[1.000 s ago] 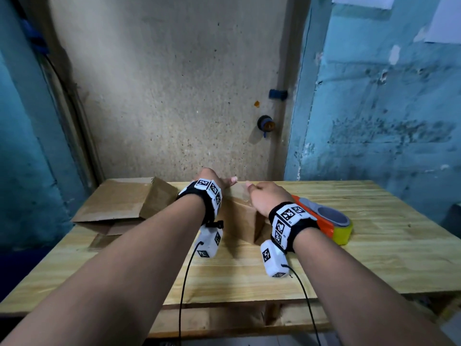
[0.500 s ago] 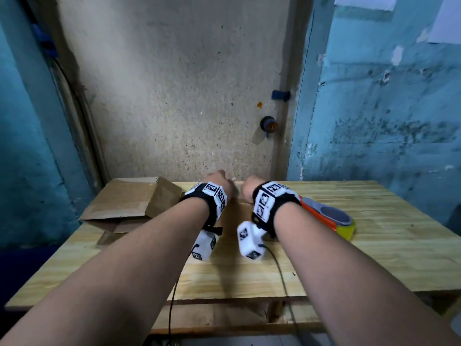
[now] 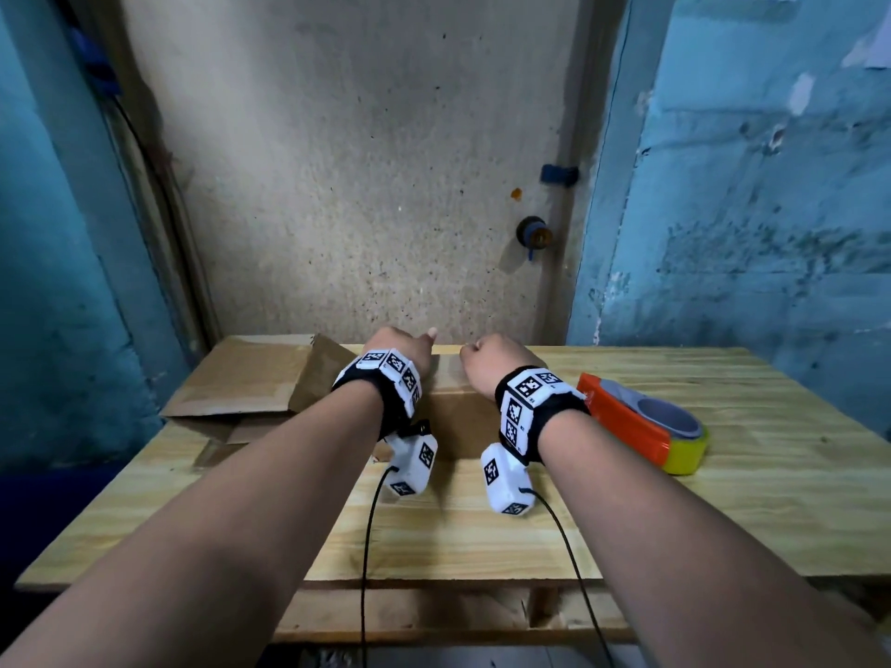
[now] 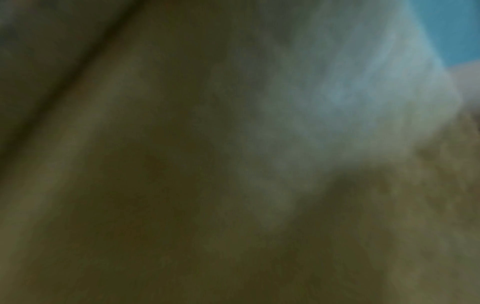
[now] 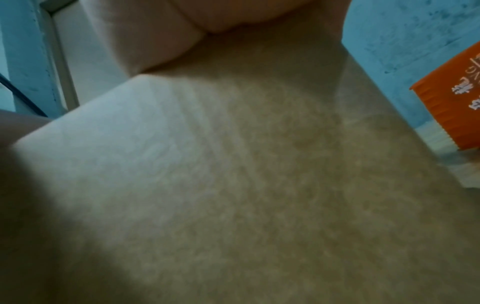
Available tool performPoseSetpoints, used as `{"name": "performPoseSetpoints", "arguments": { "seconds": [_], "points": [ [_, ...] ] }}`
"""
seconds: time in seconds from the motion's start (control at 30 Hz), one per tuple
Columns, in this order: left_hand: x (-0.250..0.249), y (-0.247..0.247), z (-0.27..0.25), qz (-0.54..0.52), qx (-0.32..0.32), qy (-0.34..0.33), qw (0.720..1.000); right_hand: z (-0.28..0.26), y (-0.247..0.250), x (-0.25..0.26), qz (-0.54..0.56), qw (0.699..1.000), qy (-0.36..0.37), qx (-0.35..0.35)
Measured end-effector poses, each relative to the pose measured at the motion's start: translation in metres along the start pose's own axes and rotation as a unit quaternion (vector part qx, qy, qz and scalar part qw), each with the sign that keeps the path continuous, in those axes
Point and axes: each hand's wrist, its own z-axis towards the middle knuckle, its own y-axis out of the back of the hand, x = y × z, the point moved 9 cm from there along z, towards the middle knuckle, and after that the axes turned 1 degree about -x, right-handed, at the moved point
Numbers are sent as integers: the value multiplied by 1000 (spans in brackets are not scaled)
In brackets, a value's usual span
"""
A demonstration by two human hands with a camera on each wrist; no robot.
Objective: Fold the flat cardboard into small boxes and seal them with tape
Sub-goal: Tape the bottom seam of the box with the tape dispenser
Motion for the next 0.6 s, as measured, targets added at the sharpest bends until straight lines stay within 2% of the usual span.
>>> {"name": "performPoseSetpoints", "arguments": {
  "seconds": [0.13,0.27,0.37,0.43,0.6],
  "points": [
    [-26,9,-21,135,-20,-77,988,2,0,1,-4,1000,-12,-12],
    [-31,-21,-45,227,28,-107,968,3,2,1,7,1000,-10,-14],
    [-27,-24,-56,182,3,-113,977,5,1,1,26,1000,2,-3],
    [-31,-18,-61,156,-19,-148,976,8,-1,0,42,999,14,13],
    [-43,-6,-76,154,-41,-187,969,19,-9,-3,135,987,44,70]
  ]
}}
